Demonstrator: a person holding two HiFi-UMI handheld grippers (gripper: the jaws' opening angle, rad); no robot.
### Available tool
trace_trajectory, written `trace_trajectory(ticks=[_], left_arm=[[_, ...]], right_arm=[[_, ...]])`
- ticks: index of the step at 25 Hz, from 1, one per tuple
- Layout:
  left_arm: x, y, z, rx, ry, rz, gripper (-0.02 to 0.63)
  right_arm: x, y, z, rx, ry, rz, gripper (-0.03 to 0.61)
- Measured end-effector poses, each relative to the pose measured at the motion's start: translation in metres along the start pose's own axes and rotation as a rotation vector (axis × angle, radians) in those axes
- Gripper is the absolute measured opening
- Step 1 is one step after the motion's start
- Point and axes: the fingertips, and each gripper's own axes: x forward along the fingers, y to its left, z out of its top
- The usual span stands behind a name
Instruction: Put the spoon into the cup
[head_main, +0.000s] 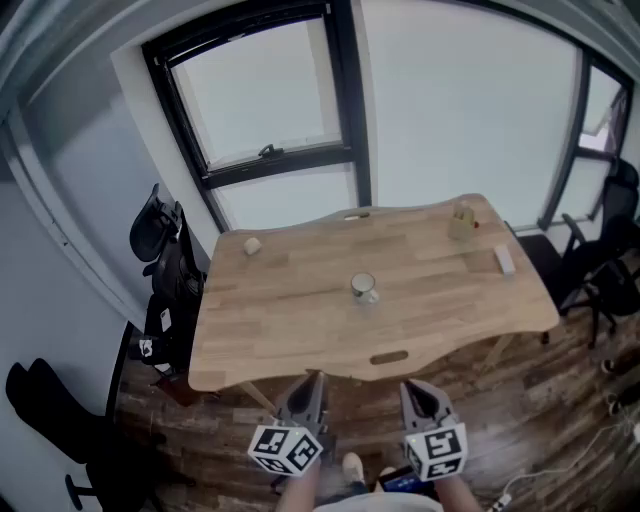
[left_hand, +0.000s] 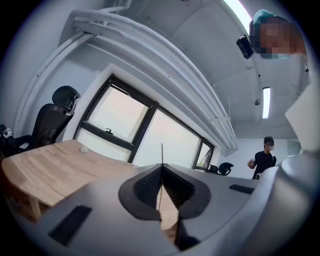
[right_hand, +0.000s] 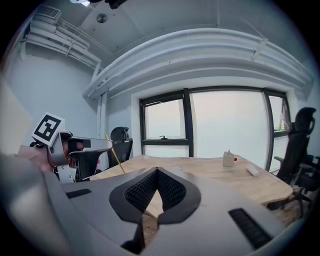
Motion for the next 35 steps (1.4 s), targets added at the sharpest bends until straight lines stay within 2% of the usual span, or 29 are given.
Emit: trace_trajectory(ticks=[4, 10, 18, 23, 29, 35], left_arm=[[-0.01, 0.006, 0.0, 0.015, -0.004, 0.008, 0.005], [-0.02, 0.006, 0.001, -0.004, -0.011, 0.022, 0.005], [-0.022, -0.004, 0.0, 0.001, -0.019, 0.008, 0.005], [-0.019, -0.004, -0.006, -0.013, -0.017, 0.011, 0.005], [0.017, 0.014, -0.014, -0.005, 0.006, 0.001, 0.005], [0.092, 0.055, -0.011, -0.037, 0.031, -0.009, 0.005]], right_arm=[[-0.006, 0.007, -0.003, 0.005, 0.002, 0.005, -0.003], [-0.013, 0.012, -0.002, -0.001, -0.006, 0.005, -0.003], [-0.024, -0.002, 0.003, 0.031, -0.087, -0.019, -0.003], [-0.024, -0.007, -0.002, 0.028, -0.072, -0.022, -0.003], [0.004, -0.021, -0.01, 0.024, -0.006, -0.029, -0.003], [0.077, -0.063, -0.008, 0.044, 0.0, -0.071, -0.003]])
